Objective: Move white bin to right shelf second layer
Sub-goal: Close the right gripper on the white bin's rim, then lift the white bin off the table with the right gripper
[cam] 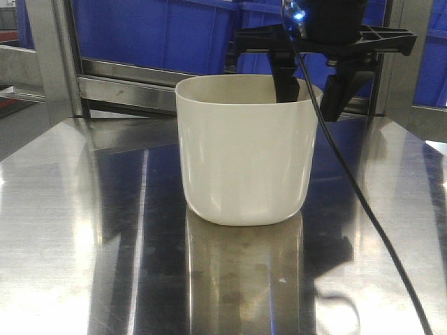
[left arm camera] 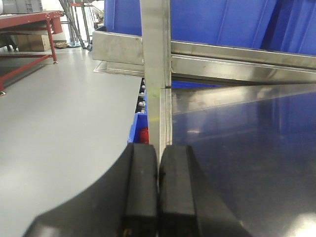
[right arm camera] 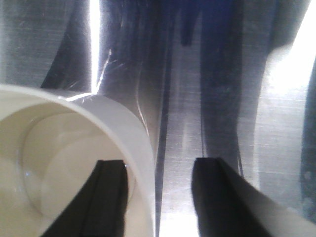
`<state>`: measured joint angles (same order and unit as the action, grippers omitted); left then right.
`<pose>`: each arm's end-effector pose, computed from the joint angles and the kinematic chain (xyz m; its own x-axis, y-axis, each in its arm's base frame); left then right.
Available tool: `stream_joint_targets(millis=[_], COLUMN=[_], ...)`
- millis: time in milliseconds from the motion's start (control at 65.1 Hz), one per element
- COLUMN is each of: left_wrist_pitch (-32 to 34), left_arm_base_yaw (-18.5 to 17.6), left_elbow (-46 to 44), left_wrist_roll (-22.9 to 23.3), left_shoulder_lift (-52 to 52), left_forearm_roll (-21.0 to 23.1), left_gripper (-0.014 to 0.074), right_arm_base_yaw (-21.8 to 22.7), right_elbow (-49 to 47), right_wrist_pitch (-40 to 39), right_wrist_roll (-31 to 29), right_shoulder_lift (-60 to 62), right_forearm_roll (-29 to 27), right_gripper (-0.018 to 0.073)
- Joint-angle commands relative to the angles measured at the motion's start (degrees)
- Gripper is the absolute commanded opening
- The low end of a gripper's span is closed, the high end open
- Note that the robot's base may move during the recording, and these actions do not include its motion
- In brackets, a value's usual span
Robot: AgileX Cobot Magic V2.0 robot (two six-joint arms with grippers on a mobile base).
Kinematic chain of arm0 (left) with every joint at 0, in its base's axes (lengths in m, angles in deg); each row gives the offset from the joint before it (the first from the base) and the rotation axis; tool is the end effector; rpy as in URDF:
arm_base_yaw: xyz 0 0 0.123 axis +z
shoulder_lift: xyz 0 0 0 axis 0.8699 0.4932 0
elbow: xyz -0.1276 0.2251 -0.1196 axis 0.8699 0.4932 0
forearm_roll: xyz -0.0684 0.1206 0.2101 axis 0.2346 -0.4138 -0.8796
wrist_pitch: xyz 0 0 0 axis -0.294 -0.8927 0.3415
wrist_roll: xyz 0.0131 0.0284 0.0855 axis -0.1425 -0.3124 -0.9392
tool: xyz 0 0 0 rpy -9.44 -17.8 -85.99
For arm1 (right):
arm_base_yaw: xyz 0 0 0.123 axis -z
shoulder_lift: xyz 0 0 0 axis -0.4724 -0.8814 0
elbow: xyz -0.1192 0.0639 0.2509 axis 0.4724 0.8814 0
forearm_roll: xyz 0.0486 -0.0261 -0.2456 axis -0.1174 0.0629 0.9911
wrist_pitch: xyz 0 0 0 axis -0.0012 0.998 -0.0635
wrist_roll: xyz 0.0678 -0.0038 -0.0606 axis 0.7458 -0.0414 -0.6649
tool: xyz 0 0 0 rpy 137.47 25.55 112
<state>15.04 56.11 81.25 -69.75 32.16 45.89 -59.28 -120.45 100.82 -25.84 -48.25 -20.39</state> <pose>0.0559 -0.0042 0.1987 -0.0468 0.0191 -0.9987 0.0764 0.9970 0.0155 0.3309 0.1866 0.2839 -0.9312 0.0115 -0.3642 -0.0178 0.9969 0.0770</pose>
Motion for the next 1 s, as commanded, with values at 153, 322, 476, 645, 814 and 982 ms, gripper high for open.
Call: stream_joint_targets(millis=[153, 322, 476, 645, 814, 982], left_wrist_pitch=[4.98, 4.98, 4.98, 4.98, 4.98, 4.98], left_arm_base_yaw=[-0.25, -0.25, -0.25, -0.25, -0.25, -0.25], left_elbow=[2.11, 2.11, 2.11, 2.11, 2.11, 2.11], left_wrist_roll=[0.17, 0.17, 0.17, 0.17, 0.17, 0.17], left_shoulder_lift=[-0.92, -0.92, -0.92, -0.92, -0.92, -0.92], left_forearm_roll=[0.0, 0.0, 0.0, 0.0, 0.0, 0.0], left_gripper=[0.0085, 0.0085, 0.0085, 0.0085, 0.0085, 0.0085], right_arm_base_yaw=[0.38, 0.38, 0.38, 0.81, 3.68, 9.74], right_elbow=[-1.82, -1.82, -1.82, -1.82, -0.36, 8.63], right_wrist_pitch=[-1.21, -0.59, -0.59, -1.07, -2.36, -10.1], right_wrist_roll=[-0.89, -0.89, -1.21, -5.35, -11.82, -17.72], right_shoulder_lift=[2.87, 2.87, 3.65, 6.77, 10.6, 17.24], right_forearm_roll=[-0.17, -0.35, -0.35, -0.4, -1.49, -5.39], right_gripper=[0.0209, 0.0095, 0.005, 0.005, 0.005, 0.005])
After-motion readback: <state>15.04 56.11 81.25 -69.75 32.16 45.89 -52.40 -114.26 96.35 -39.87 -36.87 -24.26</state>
